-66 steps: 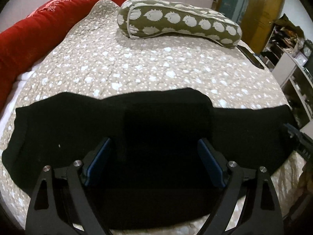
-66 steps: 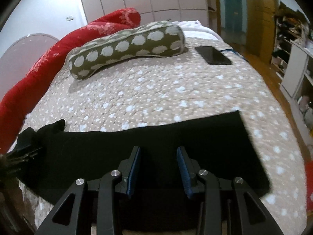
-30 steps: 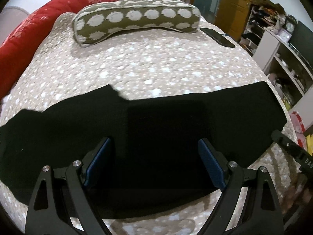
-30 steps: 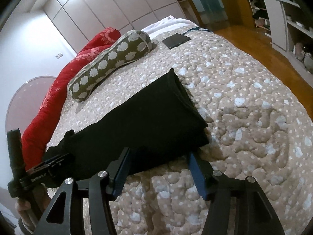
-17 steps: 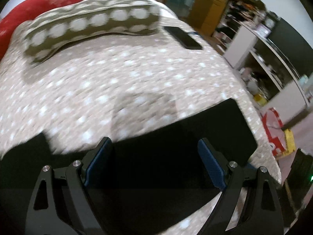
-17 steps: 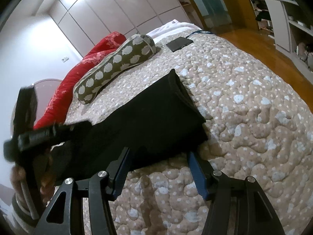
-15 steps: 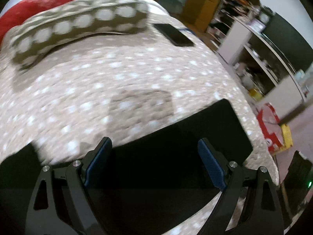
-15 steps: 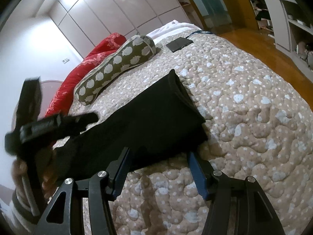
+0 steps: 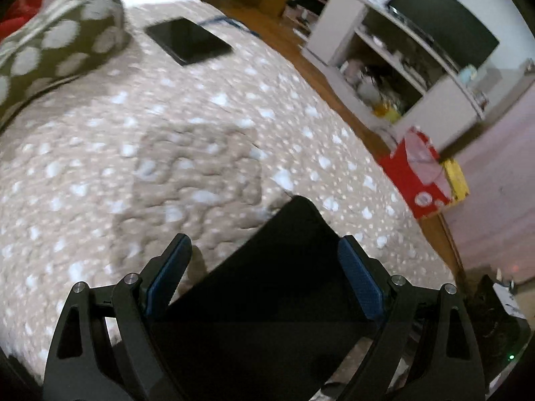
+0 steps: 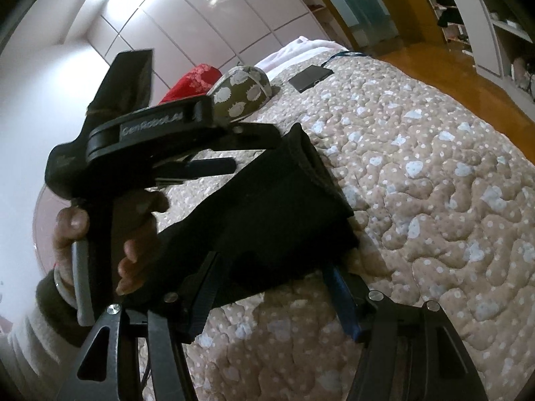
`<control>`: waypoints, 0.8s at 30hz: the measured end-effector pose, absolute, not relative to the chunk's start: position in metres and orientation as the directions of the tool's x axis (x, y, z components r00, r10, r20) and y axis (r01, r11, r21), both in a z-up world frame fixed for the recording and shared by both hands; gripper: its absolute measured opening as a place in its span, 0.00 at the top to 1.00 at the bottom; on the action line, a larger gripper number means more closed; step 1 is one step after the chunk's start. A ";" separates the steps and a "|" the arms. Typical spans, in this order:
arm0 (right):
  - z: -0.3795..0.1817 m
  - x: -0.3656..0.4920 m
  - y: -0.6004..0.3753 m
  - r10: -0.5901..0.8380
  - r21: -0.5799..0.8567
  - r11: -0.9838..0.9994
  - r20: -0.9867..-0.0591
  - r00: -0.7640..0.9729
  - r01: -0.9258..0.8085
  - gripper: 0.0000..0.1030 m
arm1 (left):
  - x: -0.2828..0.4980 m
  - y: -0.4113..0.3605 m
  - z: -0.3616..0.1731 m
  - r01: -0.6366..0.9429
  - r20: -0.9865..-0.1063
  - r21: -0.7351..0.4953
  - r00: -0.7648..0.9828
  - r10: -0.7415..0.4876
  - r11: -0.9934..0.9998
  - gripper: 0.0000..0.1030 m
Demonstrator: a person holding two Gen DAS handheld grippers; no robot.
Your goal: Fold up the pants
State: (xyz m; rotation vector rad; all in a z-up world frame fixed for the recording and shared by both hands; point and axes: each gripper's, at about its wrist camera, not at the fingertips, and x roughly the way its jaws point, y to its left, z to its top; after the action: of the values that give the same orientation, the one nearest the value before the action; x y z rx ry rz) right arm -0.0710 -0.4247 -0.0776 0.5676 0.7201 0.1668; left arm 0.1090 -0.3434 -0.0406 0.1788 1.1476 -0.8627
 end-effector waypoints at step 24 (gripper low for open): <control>-0.021 -0.045 -0.398 0.325 0.530 0.848 -0.506 0.799 -0.010 0.90 | 0.098 -0.293 0.033 0.766 -0.739 -0.280 0.213 -0.639 0.579 0.86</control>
State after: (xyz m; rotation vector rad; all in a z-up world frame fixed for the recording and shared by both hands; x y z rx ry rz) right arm -0.0447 -0.3977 -0.0208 0.5360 0.6251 0.1893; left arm 0.0984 -0.2928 0.0332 0.1583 0.9393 -0.9808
